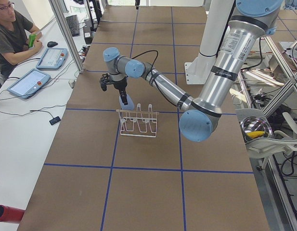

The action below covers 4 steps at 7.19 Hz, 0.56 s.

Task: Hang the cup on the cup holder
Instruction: 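Lower the cup onto a rack peg with the left gripper and release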

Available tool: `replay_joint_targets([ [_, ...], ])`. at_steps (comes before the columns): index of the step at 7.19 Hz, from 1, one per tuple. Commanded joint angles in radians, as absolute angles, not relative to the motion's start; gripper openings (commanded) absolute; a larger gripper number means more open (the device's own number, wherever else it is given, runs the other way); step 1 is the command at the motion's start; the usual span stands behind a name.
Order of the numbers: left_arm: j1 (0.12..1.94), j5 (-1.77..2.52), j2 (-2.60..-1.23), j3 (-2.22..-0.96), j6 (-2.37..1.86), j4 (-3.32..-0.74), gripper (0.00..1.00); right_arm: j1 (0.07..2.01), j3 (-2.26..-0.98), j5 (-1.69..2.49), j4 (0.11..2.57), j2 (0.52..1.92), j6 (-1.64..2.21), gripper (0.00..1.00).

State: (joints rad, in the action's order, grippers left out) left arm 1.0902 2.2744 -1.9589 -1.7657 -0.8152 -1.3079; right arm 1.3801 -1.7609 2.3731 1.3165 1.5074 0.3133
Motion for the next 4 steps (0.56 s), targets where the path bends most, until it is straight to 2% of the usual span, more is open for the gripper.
replay_joint_targets([
  [1,1.077,2.275,-1.959,-1.737,-0.816,-1.335,0.00,1.379,-1.761,2.373,1.319,1.508,0.314,1.00],
  [3,1.075,2.275,-1.959,-1.732,-0.813,-1.335,0.00,1.379,-1.761,2.373,1.319,1.508,0.314,1.00],
  [4,1.071,2.275,-1.959,-1.726,-0.813,-1.335,0.23,1.378,-1.761,2.373,1.319,1.508,0.313,1.00],
])
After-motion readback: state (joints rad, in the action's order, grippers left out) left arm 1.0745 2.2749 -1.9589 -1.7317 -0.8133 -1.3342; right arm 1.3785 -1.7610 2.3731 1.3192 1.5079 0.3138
